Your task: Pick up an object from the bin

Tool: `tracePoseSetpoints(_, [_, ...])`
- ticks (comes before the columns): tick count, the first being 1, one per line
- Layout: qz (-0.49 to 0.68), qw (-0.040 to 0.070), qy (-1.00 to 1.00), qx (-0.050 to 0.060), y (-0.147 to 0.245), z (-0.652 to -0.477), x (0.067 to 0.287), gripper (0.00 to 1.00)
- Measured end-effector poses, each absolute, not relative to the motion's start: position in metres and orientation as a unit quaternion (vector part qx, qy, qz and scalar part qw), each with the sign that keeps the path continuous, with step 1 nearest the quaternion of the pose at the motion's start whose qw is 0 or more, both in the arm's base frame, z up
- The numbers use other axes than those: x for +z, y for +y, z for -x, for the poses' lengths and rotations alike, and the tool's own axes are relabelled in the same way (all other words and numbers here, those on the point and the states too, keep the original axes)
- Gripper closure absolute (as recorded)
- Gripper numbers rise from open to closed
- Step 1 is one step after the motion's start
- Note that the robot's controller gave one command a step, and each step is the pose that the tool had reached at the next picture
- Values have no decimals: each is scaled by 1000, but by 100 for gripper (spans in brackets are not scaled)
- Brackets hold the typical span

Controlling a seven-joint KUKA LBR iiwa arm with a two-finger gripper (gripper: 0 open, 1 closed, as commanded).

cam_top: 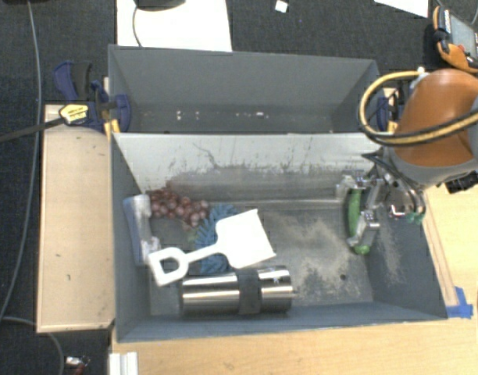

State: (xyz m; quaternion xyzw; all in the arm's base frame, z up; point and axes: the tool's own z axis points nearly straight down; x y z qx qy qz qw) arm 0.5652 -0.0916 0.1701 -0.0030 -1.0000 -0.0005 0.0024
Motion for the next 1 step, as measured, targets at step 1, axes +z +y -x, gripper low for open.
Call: tracePoseSetpoints(1, [1,-1,-1000,0,-91,-567,174,0])
